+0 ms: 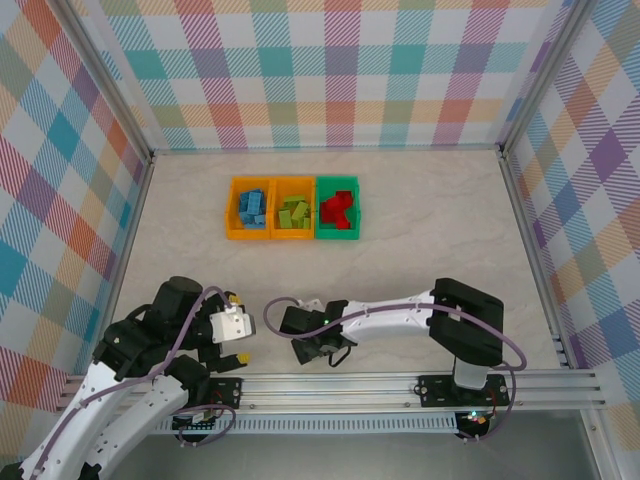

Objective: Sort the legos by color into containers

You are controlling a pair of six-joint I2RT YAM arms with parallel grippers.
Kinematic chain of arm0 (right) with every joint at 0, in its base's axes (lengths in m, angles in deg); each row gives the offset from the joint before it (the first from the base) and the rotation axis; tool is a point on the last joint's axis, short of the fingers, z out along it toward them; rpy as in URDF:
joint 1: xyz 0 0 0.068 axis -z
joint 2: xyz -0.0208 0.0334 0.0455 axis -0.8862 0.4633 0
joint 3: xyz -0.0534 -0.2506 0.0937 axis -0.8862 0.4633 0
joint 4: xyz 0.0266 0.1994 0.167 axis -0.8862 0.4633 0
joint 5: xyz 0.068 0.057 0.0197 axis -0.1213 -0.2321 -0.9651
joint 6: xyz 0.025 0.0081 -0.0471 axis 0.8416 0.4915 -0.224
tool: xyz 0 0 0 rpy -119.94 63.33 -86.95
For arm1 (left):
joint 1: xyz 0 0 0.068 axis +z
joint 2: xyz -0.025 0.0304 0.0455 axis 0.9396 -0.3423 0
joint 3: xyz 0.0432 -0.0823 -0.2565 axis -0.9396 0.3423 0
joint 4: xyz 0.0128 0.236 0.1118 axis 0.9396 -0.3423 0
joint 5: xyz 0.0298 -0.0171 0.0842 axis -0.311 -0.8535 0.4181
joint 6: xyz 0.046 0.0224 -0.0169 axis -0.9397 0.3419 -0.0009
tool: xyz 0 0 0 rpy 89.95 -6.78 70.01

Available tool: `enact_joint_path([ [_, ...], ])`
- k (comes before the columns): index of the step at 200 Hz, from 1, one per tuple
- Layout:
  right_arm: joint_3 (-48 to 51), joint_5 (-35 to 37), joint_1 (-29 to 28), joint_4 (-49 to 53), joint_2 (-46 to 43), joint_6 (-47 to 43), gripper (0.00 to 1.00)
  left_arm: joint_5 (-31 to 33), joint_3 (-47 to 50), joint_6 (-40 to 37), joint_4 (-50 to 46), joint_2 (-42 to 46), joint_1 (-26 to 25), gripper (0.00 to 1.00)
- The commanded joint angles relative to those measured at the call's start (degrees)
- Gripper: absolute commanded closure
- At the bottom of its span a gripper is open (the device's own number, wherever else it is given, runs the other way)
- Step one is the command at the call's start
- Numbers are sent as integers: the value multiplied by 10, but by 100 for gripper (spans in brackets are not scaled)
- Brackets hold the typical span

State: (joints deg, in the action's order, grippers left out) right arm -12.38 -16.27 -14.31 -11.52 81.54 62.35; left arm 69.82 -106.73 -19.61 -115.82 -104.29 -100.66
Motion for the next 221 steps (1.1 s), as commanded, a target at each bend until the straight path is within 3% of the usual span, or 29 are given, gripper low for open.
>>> enact_joint_path([
  [1,-3,11,-6,14,11,13,35,-18,5,-21,-5,4,-3,0],
  [26,11,28,-4,0,-21,23,51,-31,3,-17,7,5,-3,0],
  [51,20,42,22,-3,-76,1,51,-61,1,3,49,8,-3,0],
  [86,13,42,122,-72,-163,-110,52,-123,9,80,165,19,-3,0],
  [113,-33,10,214,-144,-156,-196,52,-120,13,189,267,17,-3,0],
  [157,-149,-62,309,-235,-33,-265,49,-36,-11,407,339,-9,-3,0],
  [174,-200,-56,323,-253,25,-305,47,61,-9,567,368,-26,-3,0],
  [194,-255,-51,335,-277,86,-338,46,195,-1,768,350,-44,-3,7],
  [221,-328,-54,347,-282,144,-374,39,263,55,849,374,-20,-3,6],
])
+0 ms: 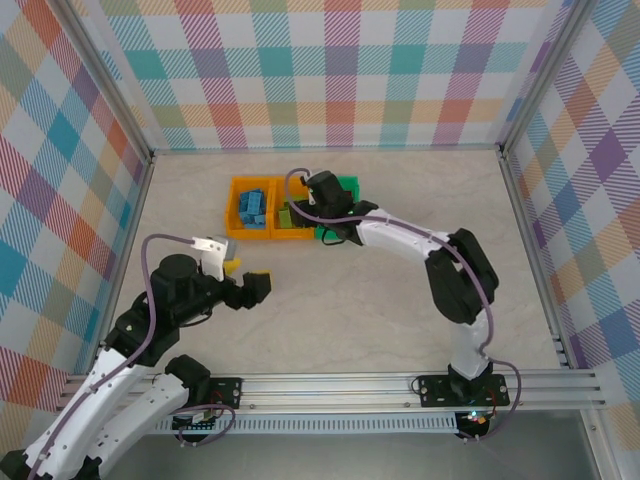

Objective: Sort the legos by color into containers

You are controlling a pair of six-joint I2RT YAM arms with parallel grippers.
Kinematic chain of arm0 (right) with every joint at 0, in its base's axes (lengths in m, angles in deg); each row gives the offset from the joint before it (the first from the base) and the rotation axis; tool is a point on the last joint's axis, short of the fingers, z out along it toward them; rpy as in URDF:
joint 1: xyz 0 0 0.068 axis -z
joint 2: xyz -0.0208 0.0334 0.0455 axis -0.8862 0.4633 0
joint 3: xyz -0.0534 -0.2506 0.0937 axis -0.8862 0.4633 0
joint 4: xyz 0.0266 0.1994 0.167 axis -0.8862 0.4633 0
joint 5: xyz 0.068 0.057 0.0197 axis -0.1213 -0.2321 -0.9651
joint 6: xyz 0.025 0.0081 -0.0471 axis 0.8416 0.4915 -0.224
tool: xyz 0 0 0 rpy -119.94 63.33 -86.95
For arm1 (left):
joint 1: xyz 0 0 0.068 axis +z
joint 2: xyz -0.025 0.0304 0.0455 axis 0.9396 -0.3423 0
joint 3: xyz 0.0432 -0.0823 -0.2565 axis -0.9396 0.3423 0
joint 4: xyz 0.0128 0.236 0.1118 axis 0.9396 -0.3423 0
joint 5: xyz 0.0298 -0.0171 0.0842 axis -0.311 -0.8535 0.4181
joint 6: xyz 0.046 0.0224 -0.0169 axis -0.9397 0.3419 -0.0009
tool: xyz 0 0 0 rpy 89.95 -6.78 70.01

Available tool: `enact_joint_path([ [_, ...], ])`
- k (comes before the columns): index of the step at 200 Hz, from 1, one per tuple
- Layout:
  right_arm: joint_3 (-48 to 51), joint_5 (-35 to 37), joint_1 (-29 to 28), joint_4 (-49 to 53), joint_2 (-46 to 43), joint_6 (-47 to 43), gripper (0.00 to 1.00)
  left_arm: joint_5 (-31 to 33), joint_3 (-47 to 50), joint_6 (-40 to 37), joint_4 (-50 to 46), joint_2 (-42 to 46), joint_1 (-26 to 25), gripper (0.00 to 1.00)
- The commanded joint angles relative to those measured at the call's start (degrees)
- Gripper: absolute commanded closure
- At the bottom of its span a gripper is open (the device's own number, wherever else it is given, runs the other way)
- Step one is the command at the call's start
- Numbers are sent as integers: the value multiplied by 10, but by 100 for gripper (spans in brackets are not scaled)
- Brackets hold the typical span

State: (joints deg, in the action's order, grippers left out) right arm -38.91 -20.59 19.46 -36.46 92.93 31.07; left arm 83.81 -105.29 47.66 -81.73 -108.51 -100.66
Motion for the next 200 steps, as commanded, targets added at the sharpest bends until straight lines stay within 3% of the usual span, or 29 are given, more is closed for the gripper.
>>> enact_joint_path([
  [1,-66,-10,9,-31,32,-63,38,127,43,178,34,23,-3,6],
  [37,-147,-13,18,17,72,-99,18,223,92,206,33,66,-3,13],
  [83,-112,-36,31,58,-1,-76,9,282,113,178,46,53,-3,11],
  [114,39,-8,36,41,-153,-76,0,365,150,81,151,15,-2,6],
  [132,138,37,46,33,-255,-85,0,405,172,1,231,-23,3,0],
  [168,353,174,101,-15,-468,-115,0,412,187,-177,346,-111,24,0],
  [184,461,165,158,-74,-539,-153,0,414,205,-218,404,-144,41,0],
  [200,552,163,207,-150,-570,-201,0,371,239,-230,485,-176,77,0],
])
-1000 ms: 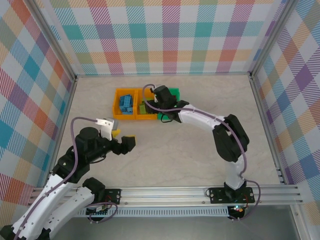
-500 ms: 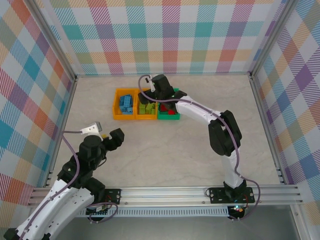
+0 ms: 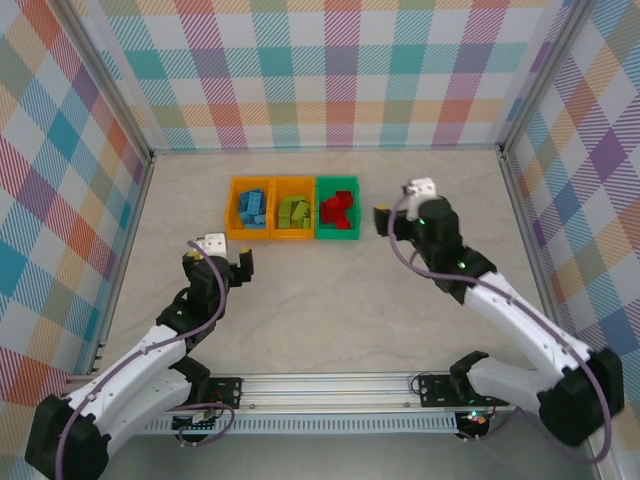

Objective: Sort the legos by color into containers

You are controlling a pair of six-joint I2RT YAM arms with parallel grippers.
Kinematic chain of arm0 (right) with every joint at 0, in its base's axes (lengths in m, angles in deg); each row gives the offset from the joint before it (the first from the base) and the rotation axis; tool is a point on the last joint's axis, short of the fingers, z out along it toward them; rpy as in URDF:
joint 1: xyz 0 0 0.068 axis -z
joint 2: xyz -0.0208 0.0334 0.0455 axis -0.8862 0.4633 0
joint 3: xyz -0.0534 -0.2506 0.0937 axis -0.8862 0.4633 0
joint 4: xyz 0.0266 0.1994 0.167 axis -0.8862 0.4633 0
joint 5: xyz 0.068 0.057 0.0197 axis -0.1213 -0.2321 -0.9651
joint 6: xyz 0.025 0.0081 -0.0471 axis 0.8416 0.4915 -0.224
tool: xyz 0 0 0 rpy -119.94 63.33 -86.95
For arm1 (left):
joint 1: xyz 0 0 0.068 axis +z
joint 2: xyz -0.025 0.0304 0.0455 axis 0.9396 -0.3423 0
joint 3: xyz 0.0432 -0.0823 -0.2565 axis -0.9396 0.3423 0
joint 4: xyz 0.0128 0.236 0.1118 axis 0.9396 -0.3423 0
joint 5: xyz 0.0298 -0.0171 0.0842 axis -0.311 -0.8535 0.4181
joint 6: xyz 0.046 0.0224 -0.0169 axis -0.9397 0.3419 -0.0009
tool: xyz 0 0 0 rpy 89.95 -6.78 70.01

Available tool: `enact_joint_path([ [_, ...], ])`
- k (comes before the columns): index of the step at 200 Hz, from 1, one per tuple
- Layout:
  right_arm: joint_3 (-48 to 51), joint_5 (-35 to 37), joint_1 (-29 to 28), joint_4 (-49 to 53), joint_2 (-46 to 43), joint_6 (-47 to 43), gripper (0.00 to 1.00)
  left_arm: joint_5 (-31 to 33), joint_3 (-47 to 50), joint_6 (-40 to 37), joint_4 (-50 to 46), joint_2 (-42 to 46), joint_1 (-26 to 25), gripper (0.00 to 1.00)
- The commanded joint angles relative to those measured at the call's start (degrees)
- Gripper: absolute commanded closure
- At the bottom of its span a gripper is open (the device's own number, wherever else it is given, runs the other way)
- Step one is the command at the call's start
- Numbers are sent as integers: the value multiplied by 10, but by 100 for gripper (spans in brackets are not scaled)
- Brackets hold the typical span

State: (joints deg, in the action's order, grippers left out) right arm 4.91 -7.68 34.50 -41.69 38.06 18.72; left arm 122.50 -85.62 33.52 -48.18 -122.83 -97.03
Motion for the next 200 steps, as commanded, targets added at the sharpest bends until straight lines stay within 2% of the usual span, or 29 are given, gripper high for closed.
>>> enact_joint_path([
  [1,119,33,60,-101,-22,-81,0,-20,46,-88,156,-36,44,0],
  [14,172,31,97,-157,-14,-113,0,-78,69,-67,217,-72,89,0],
  [28,190,26,140,-174,22,-85,0,-123,72,-48,257,-121,122,0],
  [57,245,-72,226,-350,114,-26,0,-155,65,-48,380,-244,155,0],
  [80,199,-110,240,-384,193,-33,0,-202,20,-72,404,-326,174,0],
  [89,174,-139,247,-368,224,-23,0,-207,8,-68,418,-359,184,0],
  [99,189,-190,263,-477,288,-18,0,-232,7,-55,453,-411,202,0],
  [105,216,-218,278,-525,294,-10,0,-234,7,-50,500,-444,211,0],
  [108,225,-206,279,-532,289,-4,0,-234,5,-49,500,-445,213,0],
  [117,236,-185,280,-542,283,5,0,-229,-15,-35,417,-422,217,0],
  [126,231,-179,279,-526,284,4,0,-224,-15,-33,444,-437,218,0],
  [133,221,-167,275,-515,285,4,0,-224,-20,-28,416,-428,220,0],
  [142,218,-151,268,-510,285,1,0,-222,-16,-28,434,-433,221,0],
  [200,218,-152,267,-510,286,1,0,-223,-17,-28,426,-431,221,0],
])
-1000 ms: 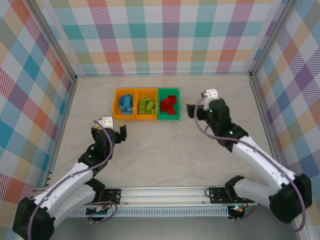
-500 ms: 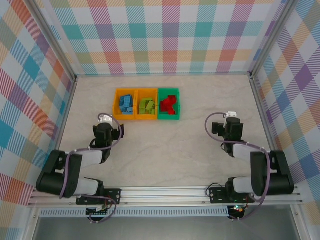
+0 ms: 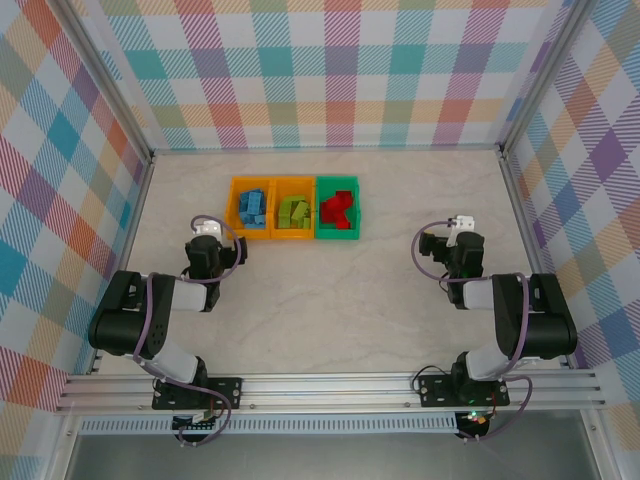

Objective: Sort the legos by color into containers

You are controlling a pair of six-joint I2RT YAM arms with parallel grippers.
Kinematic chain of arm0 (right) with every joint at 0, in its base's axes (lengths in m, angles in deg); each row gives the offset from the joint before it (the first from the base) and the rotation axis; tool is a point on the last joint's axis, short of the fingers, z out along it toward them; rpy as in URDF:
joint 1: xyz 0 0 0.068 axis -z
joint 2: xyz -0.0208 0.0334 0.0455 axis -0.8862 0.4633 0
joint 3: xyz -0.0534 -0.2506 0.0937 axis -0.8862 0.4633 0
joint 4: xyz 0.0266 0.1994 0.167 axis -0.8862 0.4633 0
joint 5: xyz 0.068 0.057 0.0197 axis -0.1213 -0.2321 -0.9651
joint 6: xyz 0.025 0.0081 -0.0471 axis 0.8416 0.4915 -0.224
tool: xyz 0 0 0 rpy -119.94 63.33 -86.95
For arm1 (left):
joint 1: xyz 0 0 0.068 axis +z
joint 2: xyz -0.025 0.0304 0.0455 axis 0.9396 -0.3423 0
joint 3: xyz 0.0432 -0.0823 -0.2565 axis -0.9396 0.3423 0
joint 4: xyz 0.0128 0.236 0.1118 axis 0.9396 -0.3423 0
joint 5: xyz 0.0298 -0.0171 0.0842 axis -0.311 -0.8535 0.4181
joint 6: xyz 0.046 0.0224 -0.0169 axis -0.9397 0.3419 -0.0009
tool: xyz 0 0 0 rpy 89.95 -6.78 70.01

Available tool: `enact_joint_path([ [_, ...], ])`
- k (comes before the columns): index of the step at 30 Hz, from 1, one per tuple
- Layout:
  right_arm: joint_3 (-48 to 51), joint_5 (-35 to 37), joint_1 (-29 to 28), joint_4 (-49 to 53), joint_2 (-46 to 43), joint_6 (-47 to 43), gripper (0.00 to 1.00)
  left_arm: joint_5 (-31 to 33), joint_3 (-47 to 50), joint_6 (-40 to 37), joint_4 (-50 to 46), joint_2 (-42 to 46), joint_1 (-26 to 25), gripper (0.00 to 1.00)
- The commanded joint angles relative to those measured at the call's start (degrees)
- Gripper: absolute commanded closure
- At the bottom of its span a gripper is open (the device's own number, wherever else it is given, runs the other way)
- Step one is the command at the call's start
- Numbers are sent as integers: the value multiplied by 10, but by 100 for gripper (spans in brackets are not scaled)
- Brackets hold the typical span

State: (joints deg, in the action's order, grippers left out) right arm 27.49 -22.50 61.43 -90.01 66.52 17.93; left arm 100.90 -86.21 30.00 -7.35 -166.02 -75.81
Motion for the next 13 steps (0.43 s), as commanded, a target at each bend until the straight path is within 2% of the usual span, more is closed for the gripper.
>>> enact_joint_path([
  [1,-8,-4,-2,-27,1,8,0,-7,-11,7,18,1,8,0],
  [9,-11,-5,-3,-22,1,7,0,-6,-11,7,18,1,8,0],
  [13,10,8,-3,-56,-5,14,0,-7,-12,7,18,1,9,0],
])
